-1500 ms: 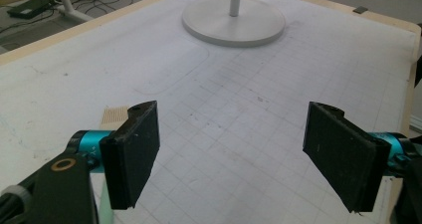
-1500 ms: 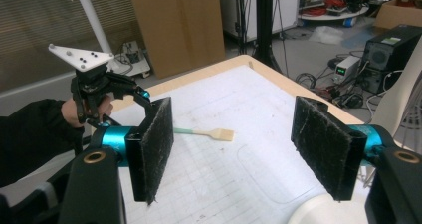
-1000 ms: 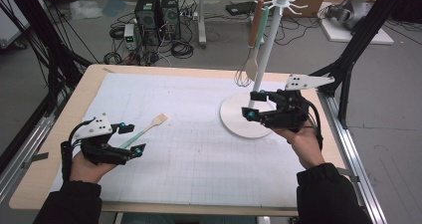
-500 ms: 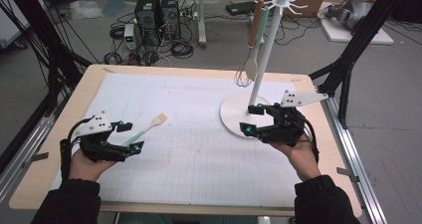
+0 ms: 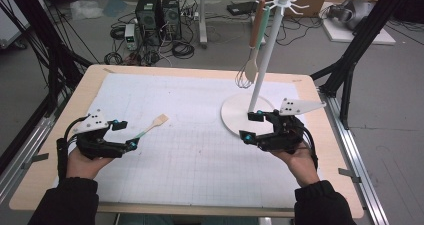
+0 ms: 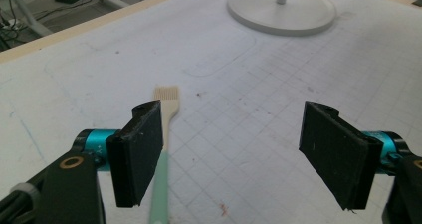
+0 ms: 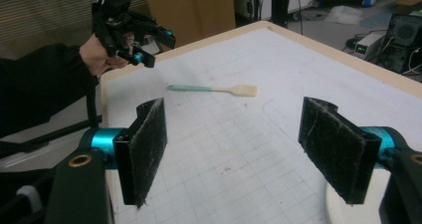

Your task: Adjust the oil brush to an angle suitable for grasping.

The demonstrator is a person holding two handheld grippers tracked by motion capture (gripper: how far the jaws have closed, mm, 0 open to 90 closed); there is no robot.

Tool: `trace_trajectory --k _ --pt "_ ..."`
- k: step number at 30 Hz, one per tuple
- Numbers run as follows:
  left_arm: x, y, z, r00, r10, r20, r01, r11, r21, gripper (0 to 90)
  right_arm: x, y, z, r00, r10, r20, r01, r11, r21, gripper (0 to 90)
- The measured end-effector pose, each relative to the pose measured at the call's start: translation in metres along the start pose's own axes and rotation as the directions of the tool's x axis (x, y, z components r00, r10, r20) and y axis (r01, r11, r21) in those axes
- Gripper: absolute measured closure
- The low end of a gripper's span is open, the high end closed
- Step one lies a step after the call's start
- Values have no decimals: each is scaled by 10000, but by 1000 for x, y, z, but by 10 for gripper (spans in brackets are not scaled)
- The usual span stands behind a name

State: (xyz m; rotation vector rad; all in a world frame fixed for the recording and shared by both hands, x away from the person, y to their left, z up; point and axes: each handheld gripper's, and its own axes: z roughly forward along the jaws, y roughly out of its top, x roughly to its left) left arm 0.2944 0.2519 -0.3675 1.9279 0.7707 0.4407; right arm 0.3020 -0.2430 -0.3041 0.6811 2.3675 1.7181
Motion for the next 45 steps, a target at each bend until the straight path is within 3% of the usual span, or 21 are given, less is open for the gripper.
trace_trajectory --k 17,23,35,45 --pt "25 -18 8 9962 -225 -838 274 9980 578 343 3 -11 0 10000 52 -30 -52 9999 149 262" --pt "31 -26 14 9948 -464 -903 534 9957 762 401 4 -14 -1 10000 -54 26 54 9998 213 256" --pt "39 -40 20 9916 -444 -1218 589 9913 1180 498 7 -17 -1 9998 -170 42 168 9992 372 256" --pt "40 -45 28 9922 -366 -1195 562 9846 1655 584 7 -19 -3 9998 -209 36 207 9991 381 256"
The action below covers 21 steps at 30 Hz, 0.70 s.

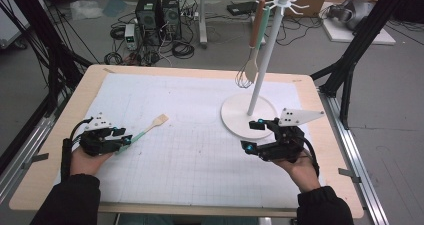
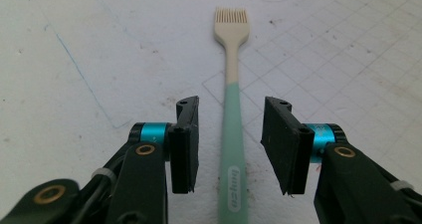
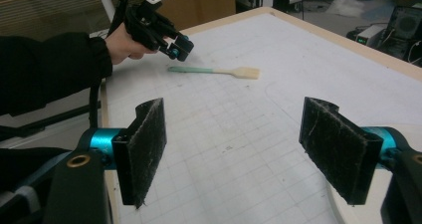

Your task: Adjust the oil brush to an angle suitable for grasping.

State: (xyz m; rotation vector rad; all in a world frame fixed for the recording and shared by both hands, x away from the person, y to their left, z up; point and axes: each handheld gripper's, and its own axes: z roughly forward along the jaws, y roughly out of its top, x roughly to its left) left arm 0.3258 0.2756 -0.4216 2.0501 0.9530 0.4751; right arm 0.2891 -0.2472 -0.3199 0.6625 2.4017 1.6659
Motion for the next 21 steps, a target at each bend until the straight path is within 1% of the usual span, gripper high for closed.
trace_trajectory --k 3,6,8,9,11,15,21 --pt "0 -1 2 9999 115 20 -115 9999 121 622 0 0 -1 10000 -5 -19 5 10000 7 255" --pt "0 -3 5 10000 90 38 -91 9997 242 641 0 0 -2 10000 -15 23 15 10000 -45 255" --pt "1 -6 6 10000 -32 64 30 9995 312 658 0 0 -3 10000 -17 19 17 10000 -85 255" --pt "2 -7 7 10000 -45 73 42 9991 412 658 1 0 -3 10000 5 38 -5 10000 -55 255" --pt "2 -8 8 9999 -78 82 75 9991 425 660 0 0 -4 10000 -21 50 22 10000 -51 255" --pt "3 -11 12 9998 -173 87 168 9980 608 666 1 0 -4 10000 -27 43 28 10000 -72 255" --pt "3 -11 14 9998 -100 154 88 9968 796 689 1 0 -4 10000 -58 53 58 10000 -77 255"
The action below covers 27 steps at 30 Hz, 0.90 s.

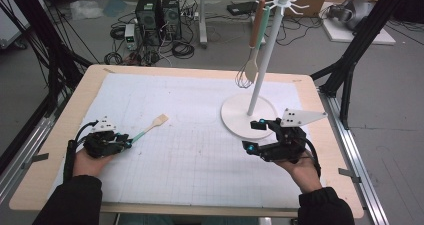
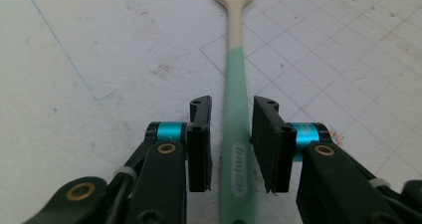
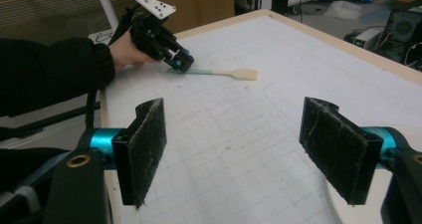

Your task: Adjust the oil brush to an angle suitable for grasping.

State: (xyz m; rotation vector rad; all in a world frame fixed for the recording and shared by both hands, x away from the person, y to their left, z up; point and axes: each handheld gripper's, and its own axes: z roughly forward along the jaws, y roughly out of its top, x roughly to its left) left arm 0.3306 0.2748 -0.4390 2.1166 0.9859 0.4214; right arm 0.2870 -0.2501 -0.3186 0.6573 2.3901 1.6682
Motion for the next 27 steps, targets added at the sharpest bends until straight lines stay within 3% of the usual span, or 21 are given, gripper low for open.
trace_trajectory --k 12,16,27 --pt "-3 0 4 9999 89 -112 -88 9998 153 704 0 -1 -2 10000 39 27 -39 10000 6 255" --pt "-8 1 5 9987 430 -274 -423 9988 249 759 1 -1 -1 10000 46 28 -46 10000 13 255" --pt "-8 3 4 9991 347 -255 -338 9988 369 775 1 -1 2 10000 4 -44 -4 10000 75 255"
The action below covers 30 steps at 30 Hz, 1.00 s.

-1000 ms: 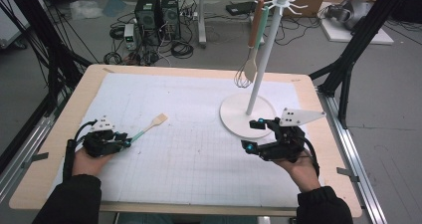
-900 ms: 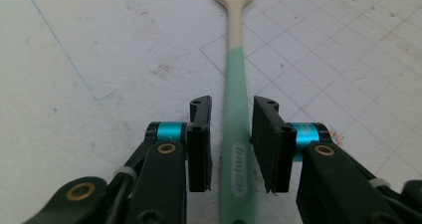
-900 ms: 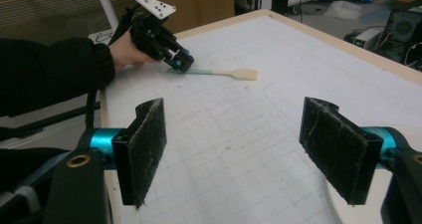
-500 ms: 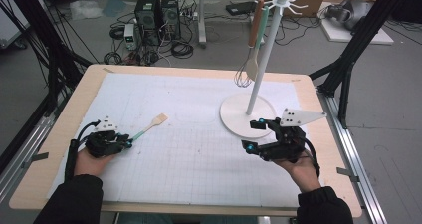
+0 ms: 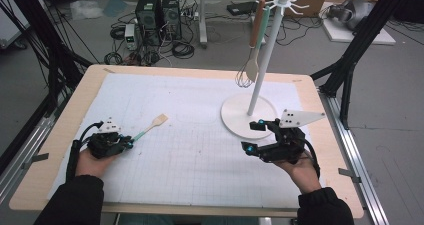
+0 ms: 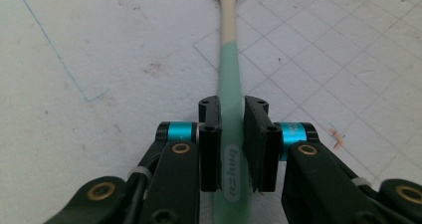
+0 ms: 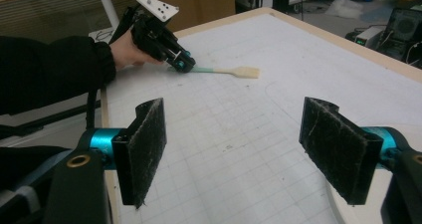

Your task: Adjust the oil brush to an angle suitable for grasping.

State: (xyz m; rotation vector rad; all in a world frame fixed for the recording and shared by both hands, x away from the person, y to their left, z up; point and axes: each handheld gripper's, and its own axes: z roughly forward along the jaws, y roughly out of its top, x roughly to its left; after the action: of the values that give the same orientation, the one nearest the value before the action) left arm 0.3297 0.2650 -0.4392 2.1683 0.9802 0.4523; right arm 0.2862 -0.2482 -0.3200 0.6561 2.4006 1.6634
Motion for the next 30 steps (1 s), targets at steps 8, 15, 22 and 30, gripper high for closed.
trace_trajectory --k 8,15,22,30 --pt "0 0 -1 10000 -32 22 32 10000 -83 778 -1 0 0 10000 -35 38 35 10000 -11 254" --pt "1 0 -5 9998 -177 49 178 9993 -319 779 -1 -1 1 10000 2 30 -2 10000 22 254" --pt "0 2 -7 10000 -66 70 70 9989 -465 780 -1 -1 4 10000 24 -9 -24 9999 143 254" --pt "-2 4 -12 9997 3 227 13 9977 -682 779 -3 -5 7 9998 141 -112 -140 9998 133 255"
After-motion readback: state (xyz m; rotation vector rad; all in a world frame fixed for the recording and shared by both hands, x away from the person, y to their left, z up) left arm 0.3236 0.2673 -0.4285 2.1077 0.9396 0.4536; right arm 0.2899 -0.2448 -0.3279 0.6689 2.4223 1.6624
